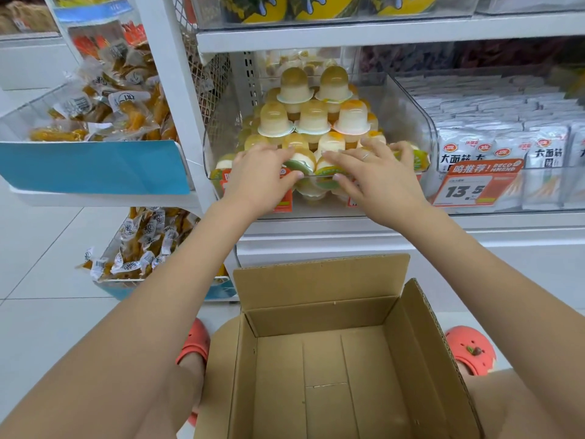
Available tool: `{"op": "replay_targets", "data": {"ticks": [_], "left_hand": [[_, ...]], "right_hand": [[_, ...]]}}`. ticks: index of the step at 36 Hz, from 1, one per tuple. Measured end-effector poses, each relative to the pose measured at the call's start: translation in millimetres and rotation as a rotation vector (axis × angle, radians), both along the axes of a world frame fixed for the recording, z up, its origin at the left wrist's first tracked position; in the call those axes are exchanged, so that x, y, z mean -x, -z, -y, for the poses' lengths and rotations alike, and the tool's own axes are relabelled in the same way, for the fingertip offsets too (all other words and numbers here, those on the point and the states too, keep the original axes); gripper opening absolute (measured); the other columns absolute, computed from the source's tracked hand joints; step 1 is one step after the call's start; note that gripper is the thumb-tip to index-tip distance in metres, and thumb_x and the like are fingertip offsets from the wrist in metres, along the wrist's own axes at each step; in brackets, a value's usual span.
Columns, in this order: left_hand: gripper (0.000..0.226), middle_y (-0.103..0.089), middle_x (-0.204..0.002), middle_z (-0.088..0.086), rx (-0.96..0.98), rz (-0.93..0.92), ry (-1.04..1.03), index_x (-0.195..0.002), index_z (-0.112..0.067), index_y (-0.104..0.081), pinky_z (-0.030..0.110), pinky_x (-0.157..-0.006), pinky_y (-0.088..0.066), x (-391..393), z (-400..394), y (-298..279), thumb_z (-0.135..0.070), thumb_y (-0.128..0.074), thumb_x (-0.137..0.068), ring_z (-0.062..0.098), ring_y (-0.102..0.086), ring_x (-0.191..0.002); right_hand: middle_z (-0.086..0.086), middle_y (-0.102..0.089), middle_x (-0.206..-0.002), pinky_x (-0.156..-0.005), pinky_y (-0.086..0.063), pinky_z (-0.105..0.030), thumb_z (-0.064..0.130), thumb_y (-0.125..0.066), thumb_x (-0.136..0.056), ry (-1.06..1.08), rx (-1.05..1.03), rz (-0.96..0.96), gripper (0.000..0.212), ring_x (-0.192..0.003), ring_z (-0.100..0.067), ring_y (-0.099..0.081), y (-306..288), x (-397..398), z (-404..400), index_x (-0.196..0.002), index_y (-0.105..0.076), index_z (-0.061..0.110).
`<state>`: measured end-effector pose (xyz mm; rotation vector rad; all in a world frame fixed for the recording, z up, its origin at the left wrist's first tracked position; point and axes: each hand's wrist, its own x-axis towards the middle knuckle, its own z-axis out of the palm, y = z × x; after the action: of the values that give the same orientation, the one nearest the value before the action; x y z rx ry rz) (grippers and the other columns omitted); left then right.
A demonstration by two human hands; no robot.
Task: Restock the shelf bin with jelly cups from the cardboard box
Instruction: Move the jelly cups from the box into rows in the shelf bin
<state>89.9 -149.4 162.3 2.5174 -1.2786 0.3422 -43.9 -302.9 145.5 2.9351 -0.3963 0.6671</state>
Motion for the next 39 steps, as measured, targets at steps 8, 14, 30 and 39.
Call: {"op": "replay_targets", "data": {"ticks": [8, 14, 30, 39], "left_hand": [[0.052, -0.050, -0.139, 0.012, 0.003, 0.052, 0.009, -0.141, -0.017, -0.043, 0.042, -0.106, -0.030, 5, -2, 4, -0.039, -0.049, -0.095, 0.020, -0.032, -0.138], [0.058, -0.034, -0.151, -0.001, -0.019, 0.097, -0.005, -0.144, -0.032, -0.033, 0.049, -0.113, -0.014, -6, -23, 0, -0.057, -0.039, -0.092, 0.020, -0.027, -0.140], [0.064, -0.029, -0.154, 0.000, 0.061, -0.019, 0.011, -0.147, -0.029, -0.027, 0.048, -0.115, -0.013, -2, -54, 16, -0.052, -0.048, -0.091, 0.022, -0.011, -0.146], [0.073, -0.014, -0.158, 0.002, 0.080, 0.010, 0.013, -0.151, -0.021, -0.016, 0.037, -0.116, -0.006, 4, -65, 28, -0.050, -0.048, -0.091, 0.019, -0.005, -0.147]], "right_hand": [[0.003, -0.046, -0.145, -0.102, -0.020, -0.052, 0.044, -0.040, -0.098, 0.023, 0.011, -0.052, 0.048, -0.140, -0.031, -0.027, 4, 4, -2, -0.144, -0.032, 0.038], [0.006, -0.041, -0.147, -0.112, -0.009, -0.056, 0.042, -0.047, -0.094, 0.038, -0.093, 0.057, 0.050, -0.141, -0.020, -0.028, -8, 17, 14, -0.143, -0.034, 0.039], [-0.005, -0.033, -0.153, -0.116, -0.014, -0.049, 0.040, -0.053, -0.092, 0.036, -0.076, 0.055, 0.061, -0.145, -0.027, -0.015, 12, 39, 25, -0.147, -0.030, 0.028], [-0.012, -0.022, -0.157, -0.119, -0.011, -0.046, 0.028, -0.061, -0.089, -0.010, -0.066, 0.074, 0.070, -0.146, -0.031, -0.010, 23, 47, 30, -0.149, -0.028, 0.016]]}}
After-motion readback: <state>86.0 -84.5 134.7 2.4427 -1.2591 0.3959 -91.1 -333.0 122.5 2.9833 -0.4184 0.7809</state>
